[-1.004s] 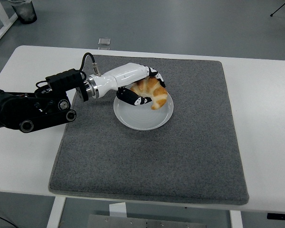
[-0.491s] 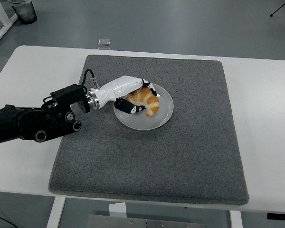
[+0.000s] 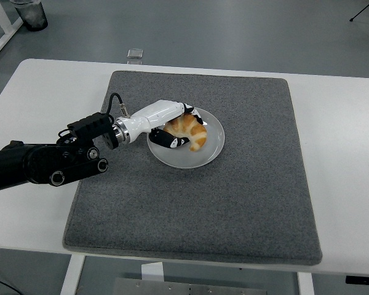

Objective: Place the bread on the plate

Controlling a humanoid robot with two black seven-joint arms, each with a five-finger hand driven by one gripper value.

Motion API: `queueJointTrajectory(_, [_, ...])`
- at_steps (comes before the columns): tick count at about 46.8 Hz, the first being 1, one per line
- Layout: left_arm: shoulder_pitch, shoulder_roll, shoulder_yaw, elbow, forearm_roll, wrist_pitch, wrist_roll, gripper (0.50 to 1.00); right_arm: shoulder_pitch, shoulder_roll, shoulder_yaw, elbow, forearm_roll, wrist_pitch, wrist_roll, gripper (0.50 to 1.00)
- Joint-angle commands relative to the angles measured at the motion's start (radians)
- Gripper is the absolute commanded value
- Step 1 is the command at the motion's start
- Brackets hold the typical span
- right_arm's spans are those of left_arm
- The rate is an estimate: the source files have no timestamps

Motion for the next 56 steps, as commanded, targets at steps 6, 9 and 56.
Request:
queueJointTrajectory(6, [0.014,0.002,-0.002,0.000,0.000,0.008,0.000,0.574,0.000,0.000,0.000,0.000,0.000,0.000,0.000,0.952])
queueJointTrajectory(9, [0.017,0.003,-0.002,0.002,0.000,0.008,0.000,0.585,0.000,0.000,0.000,0.000,0.000,0.000,0.000,0.952])
queueJointTrajectory(56, [0.020,0.005,-0.005,0.000,-0.021,0.009,0.000,0.889,0.000,0.000,-0.002,0.000,0.000,0.000,0.000,0.952])
